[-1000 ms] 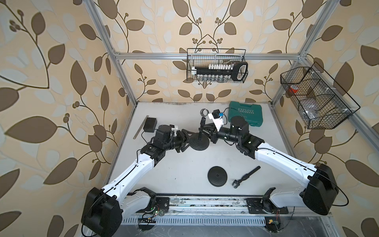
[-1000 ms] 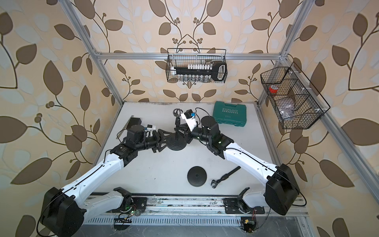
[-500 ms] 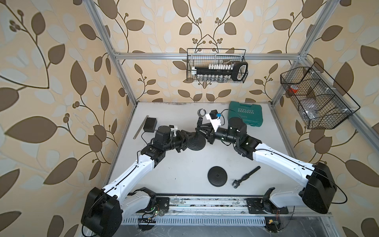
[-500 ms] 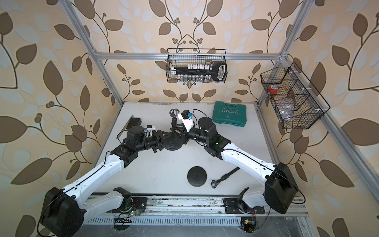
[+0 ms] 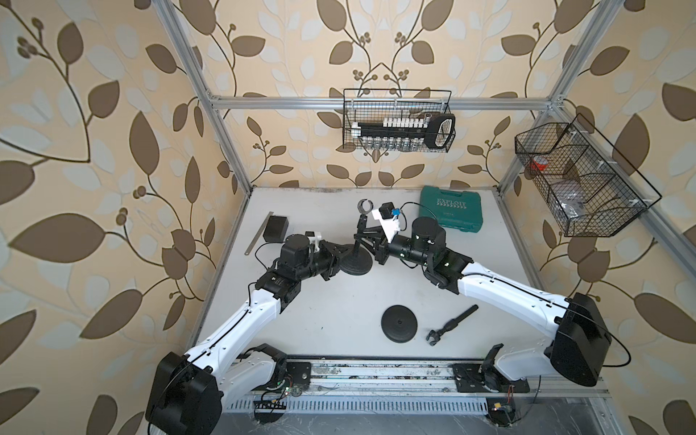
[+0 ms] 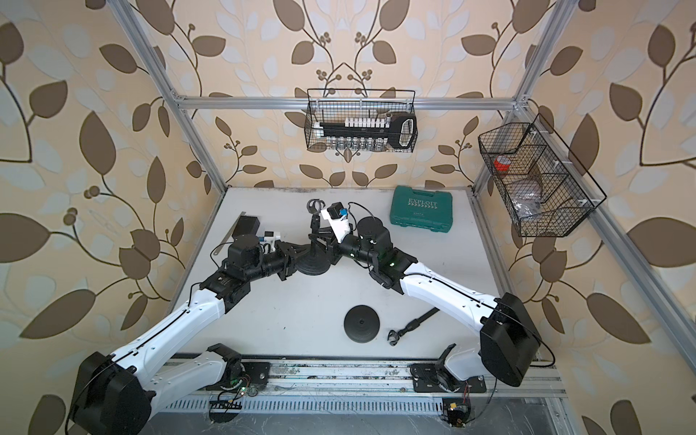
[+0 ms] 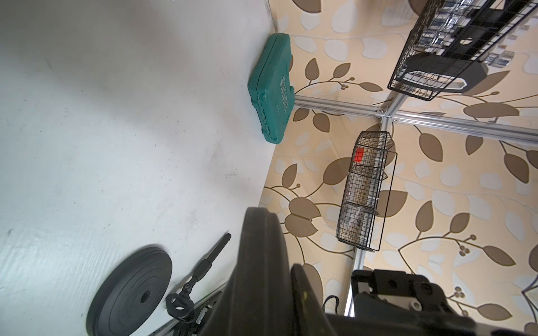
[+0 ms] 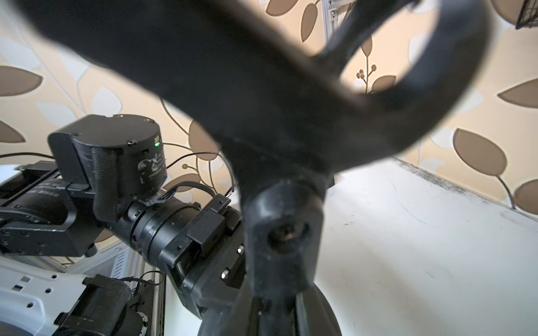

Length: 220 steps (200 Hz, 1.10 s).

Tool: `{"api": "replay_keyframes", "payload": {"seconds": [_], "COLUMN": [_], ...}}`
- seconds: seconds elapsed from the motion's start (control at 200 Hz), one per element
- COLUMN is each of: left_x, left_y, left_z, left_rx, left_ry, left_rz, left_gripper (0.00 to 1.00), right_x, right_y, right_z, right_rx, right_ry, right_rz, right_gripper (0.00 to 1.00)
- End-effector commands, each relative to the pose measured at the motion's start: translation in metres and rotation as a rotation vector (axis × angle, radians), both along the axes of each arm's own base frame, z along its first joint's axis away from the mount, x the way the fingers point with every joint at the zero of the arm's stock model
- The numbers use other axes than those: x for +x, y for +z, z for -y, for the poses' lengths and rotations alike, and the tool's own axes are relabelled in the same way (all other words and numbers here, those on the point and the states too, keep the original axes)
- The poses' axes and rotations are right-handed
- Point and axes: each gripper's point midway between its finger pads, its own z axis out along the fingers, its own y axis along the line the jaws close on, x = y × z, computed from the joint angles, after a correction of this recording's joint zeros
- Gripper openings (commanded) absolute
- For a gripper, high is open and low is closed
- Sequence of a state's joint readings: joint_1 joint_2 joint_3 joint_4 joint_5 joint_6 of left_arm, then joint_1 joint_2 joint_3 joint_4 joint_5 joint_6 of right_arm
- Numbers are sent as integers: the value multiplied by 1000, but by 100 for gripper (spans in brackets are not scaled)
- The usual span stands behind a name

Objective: Assemble a microphone stand
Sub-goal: Screw the microphone stand pole into the microphone stand base.

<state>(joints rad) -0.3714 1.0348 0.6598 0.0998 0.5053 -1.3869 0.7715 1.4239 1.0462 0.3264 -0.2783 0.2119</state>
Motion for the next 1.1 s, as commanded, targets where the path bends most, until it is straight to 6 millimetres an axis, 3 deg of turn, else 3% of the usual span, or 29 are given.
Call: {"api": "replay_keyframes", "payload": {"seconds": [0.0, 0.185, 0.465, 0.725, 0.875, 0.975, 1.095], "left_x": [3, 8, 20, 25, 24, 24, 27], "left_y": [10, 13, 24, 26, 13, 3, 2], "left_z": [-2, -5, -10, -15, -14, -16, -15], "left_rx": [-19, 2, -31, -40, 2, 30, 15], "left_ry": [27, 46, 103, 122, 106, 99, 80], "left_rz": [36, 75, 143, 148, 108, 78, 63], "left_gripper": [12, 0, 0, 0, 0, 0, 0], "right_x": [0, 3, 7, 6, 4, -6, -11], "right_y": [43, 33, 6, 11, 21, 31, 29], "right_z": [-6, -4, 3, -6, -8, -1, 17], "right_rx": [94, 80, 17, 15, 26, 29, 21], "right_ry": [-29, -150, -433, -375, -198, -73, 26], "right_rz": [135, 122, 46, 54, 49, 76, 77], "right_gripper": [0, 0, 0, 0, 47, 60, 63]}}
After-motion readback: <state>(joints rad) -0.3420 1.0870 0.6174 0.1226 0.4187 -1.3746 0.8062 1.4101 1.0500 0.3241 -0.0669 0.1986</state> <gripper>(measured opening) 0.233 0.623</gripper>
